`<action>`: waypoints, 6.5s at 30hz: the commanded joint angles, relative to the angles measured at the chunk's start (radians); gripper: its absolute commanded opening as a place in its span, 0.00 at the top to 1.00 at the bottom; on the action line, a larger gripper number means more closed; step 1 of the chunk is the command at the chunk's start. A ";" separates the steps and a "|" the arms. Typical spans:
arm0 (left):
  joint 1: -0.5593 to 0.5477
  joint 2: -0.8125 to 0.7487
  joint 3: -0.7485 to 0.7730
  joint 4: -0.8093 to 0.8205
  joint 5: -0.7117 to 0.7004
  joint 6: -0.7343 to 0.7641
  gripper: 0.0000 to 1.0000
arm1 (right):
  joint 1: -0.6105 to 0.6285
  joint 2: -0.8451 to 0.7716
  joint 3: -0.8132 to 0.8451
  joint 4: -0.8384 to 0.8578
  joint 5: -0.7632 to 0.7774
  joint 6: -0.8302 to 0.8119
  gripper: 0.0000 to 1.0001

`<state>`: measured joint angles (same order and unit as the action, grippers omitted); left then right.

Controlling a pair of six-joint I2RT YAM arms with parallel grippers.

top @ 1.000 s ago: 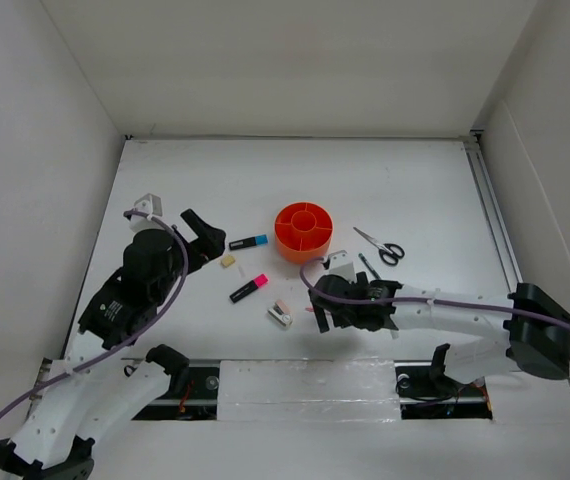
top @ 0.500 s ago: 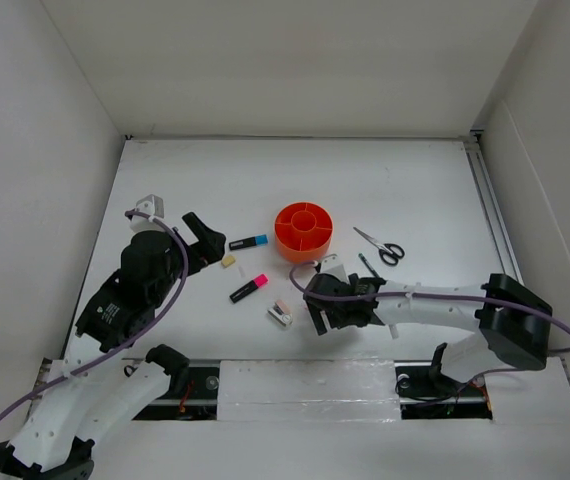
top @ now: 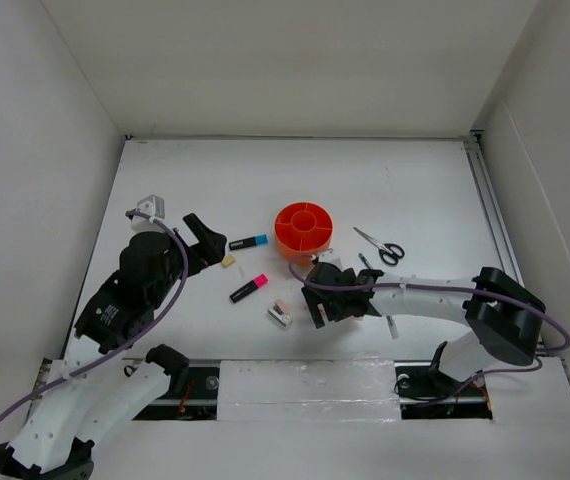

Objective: Sort the stationery into containers
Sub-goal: Pick up the pen from the center of the board, then close the pen cap on the pen.

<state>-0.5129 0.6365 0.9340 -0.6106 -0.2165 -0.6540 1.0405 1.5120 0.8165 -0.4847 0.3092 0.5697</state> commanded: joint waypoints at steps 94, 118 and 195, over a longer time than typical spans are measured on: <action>0.004 0.468 -0.156 0.238 -0.012 -0.225 0.15 | 0.262 -0.464 0.130 -0.304 0.283 0.213 1.00; -0.052 0.847 -0.086 0.241 -0.090 -0.297 0.44 | 0.262 -0.599 0.012 -0.135 0.199 0.130 1.00; -0.070 -0.132 -0.296 0.658 0.310 -0.079 1.00 | 0.337 -0.440 -0.134 0.848 0.014 0.036 1.00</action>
<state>-0.5812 0.5381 0.6590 -0.0559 0.0429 -0.7551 1.3693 1.0241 0.6285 0.2237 0.2939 0.6090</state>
